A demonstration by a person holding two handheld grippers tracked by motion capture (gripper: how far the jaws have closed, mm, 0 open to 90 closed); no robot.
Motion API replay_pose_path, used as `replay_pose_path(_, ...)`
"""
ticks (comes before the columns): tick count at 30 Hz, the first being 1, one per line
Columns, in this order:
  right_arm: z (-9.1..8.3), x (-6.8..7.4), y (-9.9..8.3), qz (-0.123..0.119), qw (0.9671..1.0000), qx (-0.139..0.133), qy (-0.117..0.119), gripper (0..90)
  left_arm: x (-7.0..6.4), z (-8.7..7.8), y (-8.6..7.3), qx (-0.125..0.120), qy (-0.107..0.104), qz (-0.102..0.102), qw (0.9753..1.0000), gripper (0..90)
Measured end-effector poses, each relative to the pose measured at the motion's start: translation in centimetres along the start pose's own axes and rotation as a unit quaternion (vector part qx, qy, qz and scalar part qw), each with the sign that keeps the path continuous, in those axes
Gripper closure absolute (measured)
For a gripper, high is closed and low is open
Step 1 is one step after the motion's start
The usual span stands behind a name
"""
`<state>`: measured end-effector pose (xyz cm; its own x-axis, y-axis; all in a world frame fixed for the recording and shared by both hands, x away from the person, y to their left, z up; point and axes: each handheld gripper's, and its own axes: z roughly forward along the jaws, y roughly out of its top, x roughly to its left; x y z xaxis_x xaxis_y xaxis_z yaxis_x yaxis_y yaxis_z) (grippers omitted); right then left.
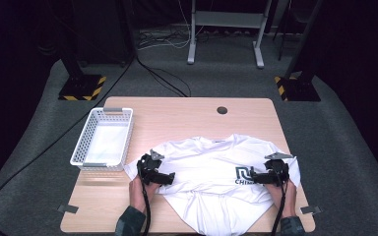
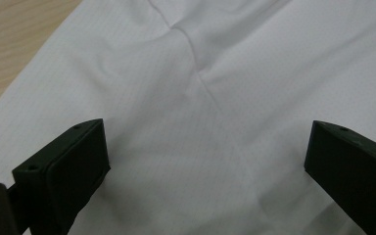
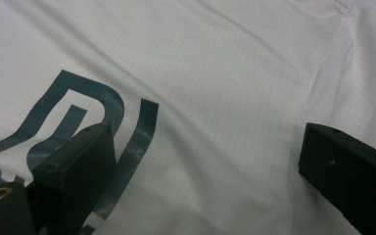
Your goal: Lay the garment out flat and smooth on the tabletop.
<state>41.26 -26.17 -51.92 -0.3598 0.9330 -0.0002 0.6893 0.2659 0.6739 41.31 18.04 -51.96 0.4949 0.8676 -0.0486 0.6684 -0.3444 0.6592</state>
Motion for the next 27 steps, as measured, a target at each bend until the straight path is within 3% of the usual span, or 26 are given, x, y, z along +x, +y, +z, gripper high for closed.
replay_pose_path(1,-0.2,0.0,-0.1,-0.001,1.0000,0.004,0.000,6.5,0.1,-0.3,-0.1,0.003,0.002,-0.001,1.0000,2.4)
replay_pose_path(3,-0.7,0.2,-0.1,-0.008,0.9999,0.008,-0.005,5.5,0.0,-1.1,-0.1,-0.016,0.007,0.000,0.9998,2.5)
replay_pose_path(6,-1.5,0.6,0.2,-0.016,0.9998,-0.012,-0.010,5.6,-0.9,-2.0,0.5,-0.040,-0.008,0.003,0.9991,2.1)
replay_pose_path(9,-1.3,1.2,0.5,-0.024,0.9997,-0.006,-0.001,4.5,-2.6,-1.5,0.9,-0.029,-0.019,0.025,0.9991,1.6)
replay_pose_path(11,-0.9,1.7,0.4,-0.033,0.9994,0.003,0.004,3.7,-3.3,-0.5,0.7,-0.008,-0.026,0.037,0.9990,1.4)
replay_pose_path(13,-0.5,2.2,0.2,-0.036,0.9992,0.013,0.015,3.8,-3.7,0.7,0.4,0.012,-0.023,0.042,0.9988,1.4)
replay_pose_path(16,0.1,2.2,0.2,-0.029,0.9990,0.020,0.028,2.7,-3.4,1.2,0.9,0.007,-0.015,0.043,0.9989,0.6)
replay_pose_path(20,2.6,1.1,3.2,-0.030,0.9987,0.029,0.029,2.2,-0.7,3.6,3.9,0.005,-0.003,0.037,0.9993,0.3)
replay_pose_path(27,9.8,-1.5,11.5,-0.012,0.9989,0.044,0.014,0.4,5.2,8.9,11.1,0.032,0.030,-0.005,0.9990,0.0)
